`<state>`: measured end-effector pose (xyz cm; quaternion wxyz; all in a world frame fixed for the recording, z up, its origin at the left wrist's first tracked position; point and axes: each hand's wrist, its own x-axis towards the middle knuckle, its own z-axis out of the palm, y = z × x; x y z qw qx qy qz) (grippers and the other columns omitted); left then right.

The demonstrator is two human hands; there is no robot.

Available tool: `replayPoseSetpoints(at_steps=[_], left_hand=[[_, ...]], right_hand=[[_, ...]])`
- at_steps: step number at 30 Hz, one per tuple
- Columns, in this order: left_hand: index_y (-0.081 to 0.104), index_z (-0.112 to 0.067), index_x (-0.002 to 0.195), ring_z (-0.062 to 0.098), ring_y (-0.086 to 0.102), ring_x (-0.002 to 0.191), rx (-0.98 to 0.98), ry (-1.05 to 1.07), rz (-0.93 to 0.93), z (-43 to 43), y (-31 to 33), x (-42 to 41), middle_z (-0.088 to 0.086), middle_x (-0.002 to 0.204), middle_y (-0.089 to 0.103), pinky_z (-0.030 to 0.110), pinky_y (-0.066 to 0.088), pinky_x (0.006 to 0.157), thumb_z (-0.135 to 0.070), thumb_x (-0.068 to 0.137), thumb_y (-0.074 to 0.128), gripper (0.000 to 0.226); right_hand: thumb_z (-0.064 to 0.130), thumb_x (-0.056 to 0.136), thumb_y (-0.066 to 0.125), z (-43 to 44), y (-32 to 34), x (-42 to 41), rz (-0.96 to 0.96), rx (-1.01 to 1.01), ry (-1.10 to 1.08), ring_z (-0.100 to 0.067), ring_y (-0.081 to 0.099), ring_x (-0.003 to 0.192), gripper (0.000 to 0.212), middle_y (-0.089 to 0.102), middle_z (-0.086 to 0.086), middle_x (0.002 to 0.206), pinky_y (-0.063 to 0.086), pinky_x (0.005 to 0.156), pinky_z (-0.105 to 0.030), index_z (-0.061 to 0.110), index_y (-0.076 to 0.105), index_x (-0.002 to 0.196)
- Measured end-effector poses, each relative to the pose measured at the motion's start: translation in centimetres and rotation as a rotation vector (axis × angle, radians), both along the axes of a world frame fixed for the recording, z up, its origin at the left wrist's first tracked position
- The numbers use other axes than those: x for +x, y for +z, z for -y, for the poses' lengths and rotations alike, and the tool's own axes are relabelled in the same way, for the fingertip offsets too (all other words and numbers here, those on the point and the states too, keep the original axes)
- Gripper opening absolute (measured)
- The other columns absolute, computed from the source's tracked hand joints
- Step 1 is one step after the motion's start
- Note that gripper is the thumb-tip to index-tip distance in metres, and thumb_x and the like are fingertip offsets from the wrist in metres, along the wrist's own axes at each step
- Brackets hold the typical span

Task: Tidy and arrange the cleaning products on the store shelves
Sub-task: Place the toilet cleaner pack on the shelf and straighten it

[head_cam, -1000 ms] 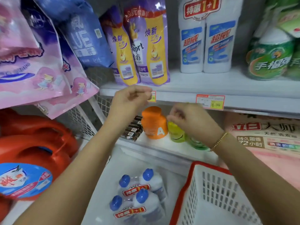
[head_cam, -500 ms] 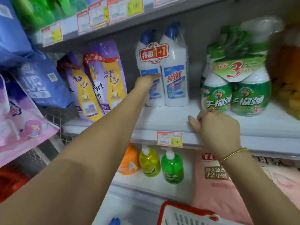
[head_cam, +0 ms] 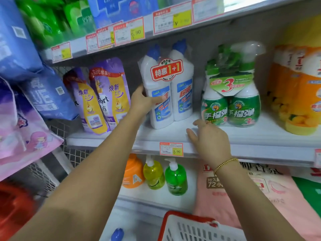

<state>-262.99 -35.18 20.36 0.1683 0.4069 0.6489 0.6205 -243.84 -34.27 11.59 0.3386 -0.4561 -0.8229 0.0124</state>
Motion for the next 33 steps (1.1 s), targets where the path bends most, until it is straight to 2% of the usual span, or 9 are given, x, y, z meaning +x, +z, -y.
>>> replayPoseSetpoints(at_steps=[2, 8, 13, 17, 21, 25, 28, 30, 33], left_hand=[[0.06, -0.021, 0.106, 0.016, 0.069, 0.095, 0.07, 0.023, -0.046, 1.8, -0.7, 0.4, -0.003, 0.106, 0.071, 0.041, 0.059, 0.082, -0.011, 0.065, 0.087, 0.05], [0.055, -0.024, 0.102, 0.004, 0.063, 0.089, 0.26, 0.004, -0.307, 8.4, -2.3, 2.9, -0.004, 0.1, 0.066, 0.022, 0.053, 0.077, 0.001, 0.064, 0.084, 0.054], [0.053, -0.054, 0.108, 0.019, 0.058, 0.108, 0.372, 0.003, -0.508, 13.6, -1.2, 4.4, -0.016, 0.113, 0.06, 0.037, 0.051, 0.089, -0.015, 0.062, 0.08, 0.066], [0.054, -0.044, 0.107, 0.007, 0.062, 0.101, 0.427, 0.018, -0.424, 16.5, 0.3, 6.0, -0.004, 0.11, 0.065, 0.021, 0.05, 0.084, -0.004, 0.065, 0.085, 0.066], [0.058, -0.028, 0.101, 0.002, 0.066, 0.091, 0.425, -0.016, -0.329, 18.3, 1.8, 6.2, -0.013, 0.095, 0.072, 0.016, 0.052, 0.076, -0.005, 0.059, 0.089, 0.058], [0.062, -0.014, 0.107, 0.01, 0.07, 0.094, 0.435, -0.089, -0.188, 19.2, 2.4, 6.5, -0.009, 0.099, 0.074, 0.02, 0.054, 0.073, -0.013, 0.058, 0.086, 0.054], [0.061, -0.008, 0.11, 0.015, 0.071, 0.094, 0.471, -0.065, -0.045, 19.1, 2.8, 6.6, -0.003, 0.099, 0.075, 0.025, 0.056, 0.074, -0.01, 0.057, 0.086, 0.059], [0.06, -0.005, 0.114, 0.02, 0.071, 0.095, 0.51, -0.026, 0.065, 19.1, 3.3, 7.0, 0.003, 0.101, 0.074, 0.032, 0.058, 0.075, -0.013, 0.06, 0.085, 0.06], [0.057, 0.001, 0.121, 0.011, 0.07, 0.072, 0.558, -0.007, 0.282, 19.2, 4.2, 7.2, 0.005, 0.095, 0.072, 0.024, 0.055, 0.056, -0.007, 0.077, 0.072, 0.048]], right_hand=[[0.035, 0.095, 0.051, 0.6, 0.0, -0.2, -0.152, -0.058, 0.102, -0.03, 0.054, 0.112, 0.042, 0.058, -0.013, 0.122, 0.039, 0.085, -0.034, 0.012, 0.05, 0.131], [0.032, 0.088, 0.065, 2.4, 2.5, 0.2, -0.634, -0.098, 0.274, -0.024, 0.051, 0.12, 0.052, 0.054, -0.012, 0.131, 0.036, 0.098, -0.026, 0.007, 0.049, 0.131], [0.018, 0.071, 0.082, 4.6, 5.8, 2.1, -0.859, -0.253, 0.419, -0.006, 0.061, 0.088, 0.051, 0.063, 0.005, 0.097, 0.045, 0.073, -0.014, 0.016, 0.047, 0.108], [0.008, 0.067, 0.083, 7.2, 8.3, 3.3, -0.972, -0.197, 0.54, -0.004, 0.064, 0.085, 0.053, 0.064, 0.006, 0.092, 0.054, 0.08, -0.027, 0.014, 0.051, 0.109], [0.013, 0.07, 0.082, 9.0, 10.1, 3.8, -0.957, -0.03, 0.587, -0.003, 0.062, 0.099, 0.068, 0.064, 0.016, 0.106, 0.053, 0.088, -0.027, 0.025, 0.048, 0.129], [0.025, 0.079, 0.075, 9.4, 10.7, 3.4, -0.888, 0.048, 0.569, -0.003, 0.055, 0.119, 0.076, 0.056, 0.009, 0.134, 0.047, 0.1, -0.034, 0.029, 0.037, 0.144], [0.027, 0.078, 0.076, 9.6, 10.1, 2.8, -0.669, 0.245, 0.434, -0.014, 0.041, 0.134, 0.077, 0.038, 0.0, 0.15, 0.037, 0.108, -0.03, 0.024, 0.037, 0.144], [0.039, 0.075, 0.075, 10.2, 8.6, 1.8, -0.487, 0.363, 0.509, -0.021, 0.03, 0.141, 0.083, 0.029, -0.004, 0.154, 0.031, 0.112, -0.032, 0.019, 0.036, 0.145], [0.039, 0.068, 0.08, 10.9, 5.0, -0.3, -0.138, 0.506, 0.653, -0.027, 0.015, 0.146, 0.1, 0.017, -0.008, 0.158, 0.029, 0.114, -0.045, 0.019, 0.024, 0.149]])
